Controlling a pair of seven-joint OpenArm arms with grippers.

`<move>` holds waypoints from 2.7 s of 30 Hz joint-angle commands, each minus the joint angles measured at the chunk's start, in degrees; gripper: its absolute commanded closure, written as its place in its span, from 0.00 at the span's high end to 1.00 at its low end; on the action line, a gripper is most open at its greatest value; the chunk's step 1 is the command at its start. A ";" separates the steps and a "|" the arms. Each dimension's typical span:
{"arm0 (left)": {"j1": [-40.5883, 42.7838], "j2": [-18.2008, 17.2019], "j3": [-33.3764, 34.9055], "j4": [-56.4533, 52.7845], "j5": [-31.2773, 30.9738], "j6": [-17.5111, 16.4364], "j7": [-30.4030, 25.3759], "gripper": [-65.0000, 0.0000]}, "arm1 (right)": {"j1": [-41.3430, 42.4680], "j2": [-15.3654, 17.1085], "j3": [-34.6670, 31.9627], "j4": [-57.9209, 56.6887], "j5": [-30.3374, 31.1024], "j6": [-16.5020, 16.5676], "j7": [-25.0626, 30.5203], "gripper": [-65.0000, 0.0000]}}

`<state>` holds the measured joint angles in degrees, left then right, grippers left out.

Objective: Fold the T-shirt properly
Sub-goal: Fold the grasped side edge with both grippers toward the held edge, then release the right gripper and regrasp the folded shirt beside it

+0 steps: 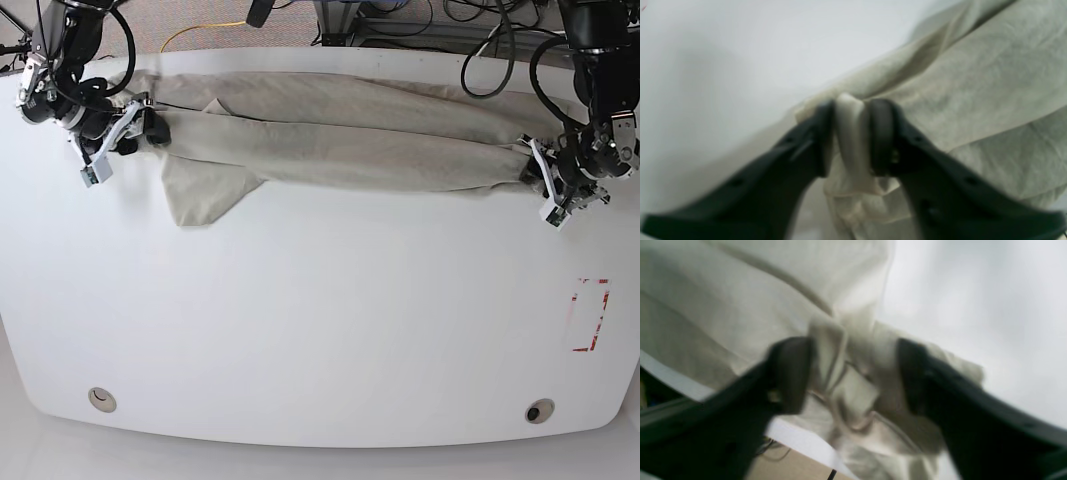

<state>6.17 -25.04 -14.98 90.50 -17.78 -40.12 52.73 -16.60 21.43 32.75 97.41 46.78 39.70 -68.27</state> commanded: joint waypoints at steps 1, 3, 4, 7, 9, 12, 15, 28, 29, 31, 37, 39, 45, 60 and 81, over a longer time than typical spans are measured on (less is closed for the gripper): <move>-0.68 -1.29 -0.53 1.15 -0.46 0.12 -0.91 0.62 | 0.47 -0.11 3.51 2.86 0.64 0.30 0.89 0.83; -0.68 -1.29 -0.53 1.15 -0.37 0.12 -0.91 0.71 | 1.79 -1.52 5.88 4.00 0.64 0.30 0.80 0.95; -0.68 -1.29 -0.53 1.24 -0.37 0.12 -0.91 0.72 | 2.49 -2.05 6.68 4.35 0.56 0.30 0.71 0.98; -0.86 -1.29 -0.53 1.24 -0.55 0.12 -0.91 0.68 | 4.86 -2.84 7.47 3.83 0.29 0.30 0.71 0.97; -0.94 -1.29 -0.62 1.24 -0.64 0.12 -0.91 0.66 | 6.97 -2.93 7.03 2.07 0.29 0.30 0.71 0.94; -0.94 -1.20 -0.62 1.85 -0.64 0.12 -0.91 0.63 | 10.93 -2.84 2.81 -2.94 0.12 0.30 0.71 0.89; -1.03 -1.12 -1.15 2.64 -0.64 0.12 -0.91 0.61 | 14.45 -2.84 1.75 -8.83 0.03 0.30 1.06 0.87; -0.77 -1.03 -1.50 3.96 -0.64 0.12 -0.91 0.61 | 22.53 -2.49 -3.43 -25.27 -4.54 0.30 5.72 0.87; -0.77 -1.03 -1.50 3.96 -0.64 0.12 -0.91 0.61 | 22.53 -2.93 -4.05 -25.27 -4.54 0.30 5.72 0.87; -0.77 -1.03 -1.50 3.96 -0.64 0.12 -0.91 0.61 | 22.45 -3.98 -5.19 -25.01 -4.54 0.30 5.72 0.87; -0.77 -1.03 -1.50 3.96 -0.64 0.12 -0.91 0.61 | 22.45 -6.18 -6.25 -25.01 -4.54 0.30 5.46 0.86; -0.77 -1.03 -1.50 3.96 -0.64 0.12 -0.91 0.61 | 22.45 -6.97 -6.25 -24.92 -4.54 0.30 5.37 0.80; -0.77 -1.03 -1.50 3.87 -0.55 0.12 -0.91 0.61 | 22.80 -7.15 -6.25 -24.92 -4.54 0.30 5.37 0.19; -0.94 -1.03 -1.32 -0.43 -0.37 0.12 -0.91 0.61 | 21.83 -5.83 -4.75 -12.35 7.68 0.30 -4.04 0.00; -0.86 -0.94 -1.32 -2.10 -0.29 0.12 -0.91 0.61 | 3.02 -0.73 -7.83 -10.42 38.22 0.30 -11.42 0.00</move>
<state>5.85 -24.95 -15.97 87.57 -17.80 -39.97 52.71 -13.06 19.81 24.67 85.84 83.00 39.68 -79.40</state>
